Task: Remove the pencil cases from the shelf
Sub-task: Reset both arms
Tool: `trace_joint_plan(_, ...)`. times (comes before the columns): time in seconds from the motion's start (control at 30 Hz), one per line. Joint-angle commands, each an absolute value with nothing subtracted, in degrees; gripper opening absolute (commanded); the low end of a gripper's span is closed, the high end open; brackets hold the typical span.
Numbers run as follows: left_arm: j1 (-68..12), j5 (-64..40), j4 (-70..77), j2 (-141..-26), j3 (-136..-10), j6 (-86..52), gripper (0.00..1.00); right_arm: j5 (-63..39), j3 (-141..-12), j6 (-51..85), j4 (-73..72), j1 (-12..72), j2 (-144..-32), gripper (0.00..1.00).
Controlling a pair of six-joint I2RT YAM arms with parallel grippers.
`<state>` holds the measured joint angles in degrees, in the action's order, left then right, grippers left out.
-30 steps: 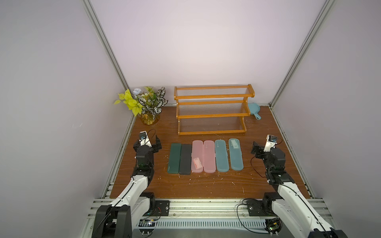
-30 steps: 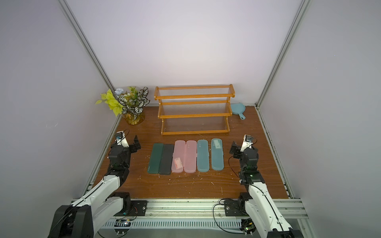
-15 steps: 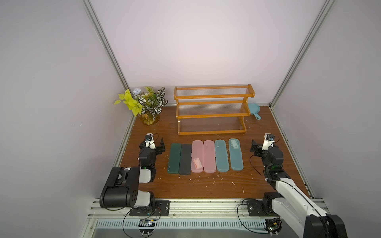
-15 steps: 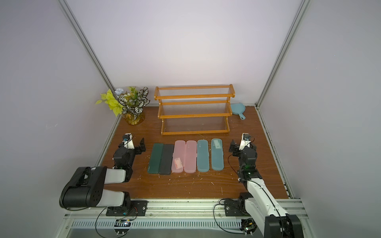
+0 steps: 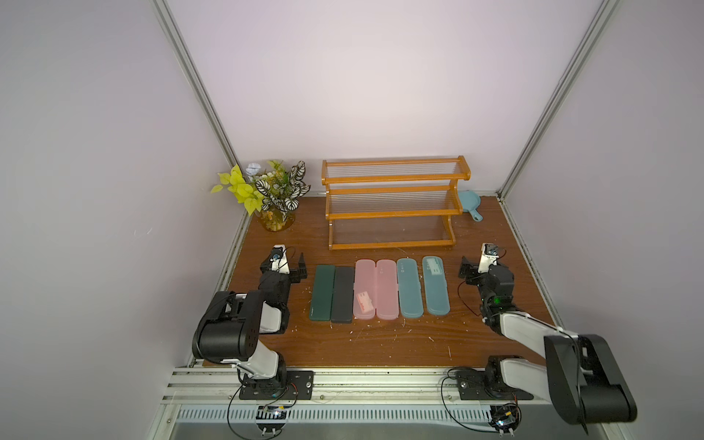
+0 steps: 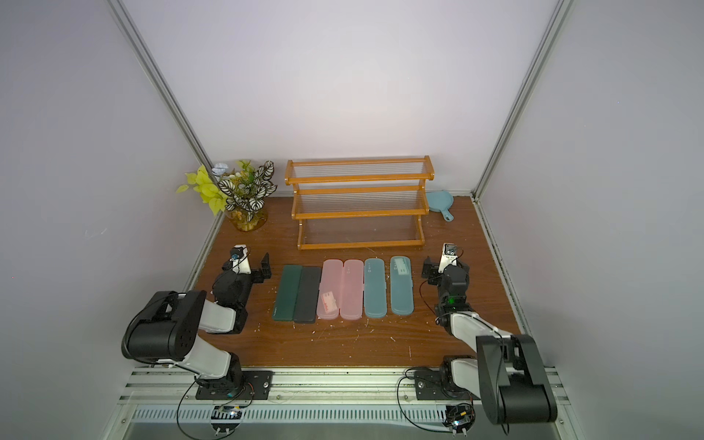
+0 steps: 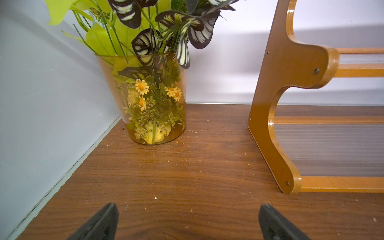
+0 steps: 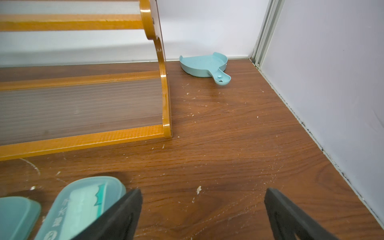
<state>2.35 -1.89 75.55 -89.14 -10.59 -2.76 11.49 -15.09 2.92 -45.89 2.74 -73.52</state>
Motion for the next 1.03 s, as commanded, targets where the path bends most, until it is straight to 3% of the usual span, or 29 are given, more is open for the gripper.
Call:
trace_joint_plan(0.0,2.1,-2.5,76.9,-89.0,-11.1,-1.8,0.99,11.1,-16.8,2.6,-58.5,2.1,-78.2,0.99)
trace_joint_plan(0.27,1.9,-4.8,77.0,-89.0,-11.1,-0.8,0.99,6.2,-10.5,0.3,-80.1,2.3,-88.8,0.99)
trace_joint_plan(0.4,1.9,-4.8,77.0,-89.0,-11.1,-0.7,0.99,6.3,-12.7,-0.1,-74.0,2.4,-87.8,1.0)
trace_joint_plan(1.0,1.7,-4.7,76.4,-88.9,-11.1,-0.5,0.99,6.3,-12.0,0.0,-76.1,2.4,-88.3,0.99)
